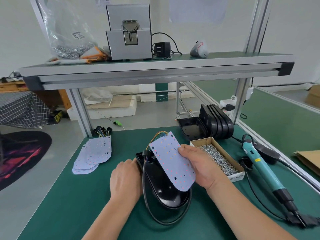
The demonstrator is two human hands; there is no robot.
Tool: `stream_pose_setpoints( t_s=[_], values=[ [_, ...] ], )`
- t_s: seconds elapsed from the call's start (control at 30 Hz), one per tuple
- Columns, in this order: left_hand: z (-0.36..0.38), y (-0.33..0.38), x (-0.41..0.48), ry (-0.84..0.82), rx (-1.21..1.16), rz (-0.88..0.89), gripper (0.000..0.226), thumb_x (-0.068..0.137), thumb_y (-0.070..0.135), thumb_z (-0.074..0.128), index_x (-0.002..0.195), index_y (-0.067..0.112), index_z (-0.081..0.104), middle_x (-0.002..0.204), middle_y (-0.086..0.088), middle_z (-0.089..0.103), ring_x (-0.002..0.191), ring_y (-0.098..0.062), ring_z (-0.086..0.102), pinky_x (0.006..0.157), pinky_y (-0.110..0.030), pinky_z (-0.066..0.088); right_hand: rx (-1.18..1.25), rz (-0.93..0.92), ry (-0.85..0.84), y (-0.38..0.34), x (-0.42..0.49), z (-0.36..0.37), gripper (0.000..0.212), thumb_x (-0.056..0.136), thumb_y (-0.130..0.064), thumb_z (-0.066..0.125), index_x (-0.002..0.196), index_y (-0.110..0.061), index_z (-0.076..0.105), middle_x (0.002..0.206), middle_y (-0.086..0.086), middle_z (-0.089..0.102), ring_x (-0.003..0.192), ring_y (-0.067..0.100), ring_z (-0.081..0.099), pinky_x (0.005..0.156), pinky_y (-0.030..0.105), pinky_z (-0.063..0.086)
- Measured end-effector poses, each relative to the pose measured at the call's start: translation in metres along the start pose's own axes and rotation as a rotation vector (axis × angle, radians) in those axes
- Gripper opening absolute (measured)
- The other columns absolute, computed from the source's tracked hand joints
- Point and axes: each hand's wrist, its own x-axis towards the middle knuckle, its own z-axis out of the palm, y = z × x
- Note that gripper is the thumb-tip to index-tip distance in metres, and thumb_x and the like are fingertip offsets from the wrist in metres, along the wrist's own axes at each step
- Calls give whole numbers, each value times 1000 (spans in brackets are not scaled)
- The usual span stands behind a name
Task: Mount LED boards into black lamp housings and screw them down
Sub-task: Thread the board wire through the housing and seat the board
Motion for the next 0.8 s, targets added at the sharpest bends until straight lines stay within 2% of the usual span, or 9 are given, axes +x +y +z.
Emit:
stream_pose_setpoints(
  t_s=[0.07, 0.2, 0.3, 0.37, 0.53, 0.6, 0.7, 0.73, 0.8],
  values=[
    [-1, -2, 0, -10, 3, 18, 24, 91, 22, 50, 73, 29, 35, 76, 9, 46, 77, -25, 55, 65, -35, 40, -29, 25, -2, 1, -1, 0, 26, 87, -24, 73, 99, -1, 75, 100, 21, 76, 80, 29, 74, 71, 34, 60],
    [-2, -4, 1, -13, 124, 15, 23, 91, 23, 45, 72, 26, 32, 72, 7, 43, 71, -24, 45, 67, -35, 37, -48, 14, 25, 0, 1, -1, 28, 86, -19, 77, 103, 3, 75, 100, 23, 76, 78, 30, 75, 70, 35, 60],
    [0, -3, 1, -27, 187, 5, 14, 96, 25, 43, 83, 28, 41, 77, 5, 41, 77, -25, 46, 70, -37, 35, -23, -14, 54, -3, 2, -2, 23, 85, -21, 70, 93, -3, 82, 97, 20, 78, 77, 28, 77, 67, 34, 61],
    [1, -4, 2, -41, 182, -23, 13, 100, 31, 41, 93, 33, 52, 83, 6, 42, 86, -25, 53, 74, -38, 37, -6, -32, 74, -6, 1, -4, 26, 83, -23, 71, 96, -2, 80, 99, 21, 78, 78, 29, 77, 69, 35, 62],
    [-1, -23, 7, -76, 55, -168, 65, 99, 77, 19, 84, 26, 55, 86, 4, 52, 87, -26, 55, 86, -43, 44, 56, -71, 117, -19, 0, -14, 42, 86, -24, 65, 116, 7, 70, 102, 21, 78, 80, 29, 77, 67, 34, 62],
    [-1, -32, 9, -41, -82, -221, 72, 100, 79, 18, 73, 20, 51, 74, 4, 58, 73, -23, 58, 82, -41, 46, 67, -84, 138, -22, 0, -19, 45, 85, -24, 64, 118, 7, 68, 101, 19, 78, 80, 28, 77, 66, 33, 61],
    [4, -38, 12, 76, -370, -278, 64, 99, 69, 42, 66, 15, 37, 52, 7, 43, 51, -23, 42, 58, -32, 37, 53, -83, 167, -16, 3, -20, 41, 87, -23, 65, 115, 6, 70, 104, 22, 77, 82, 30, 76, 69, 35, 61],
    [6, -38, 13, 95, -495, -271, 58, 95, 63, 51, 65, 15, 40, 54, 8, 44, 52, -20, 40, 57, -30, 38, 41, -79, 179, -13, 4, -18, 36, 89, -21, 65, 112, 5, 71, 104, 22, 77, 82, 30, 76, 70, 35, 61],
    [9, -36, 17, 97, -984, -283, 35, 91, 46, 62, 68, 19, 64, 76, 13, 69, 69, -12, 63, 73, -30, 53, 21, -69, 203, -7, 6, -16, 27, 93, -19, 64, 107, 2, 73, 103, 21, 77, 81, 29, 75, 69, 34, 60]
  ],
)
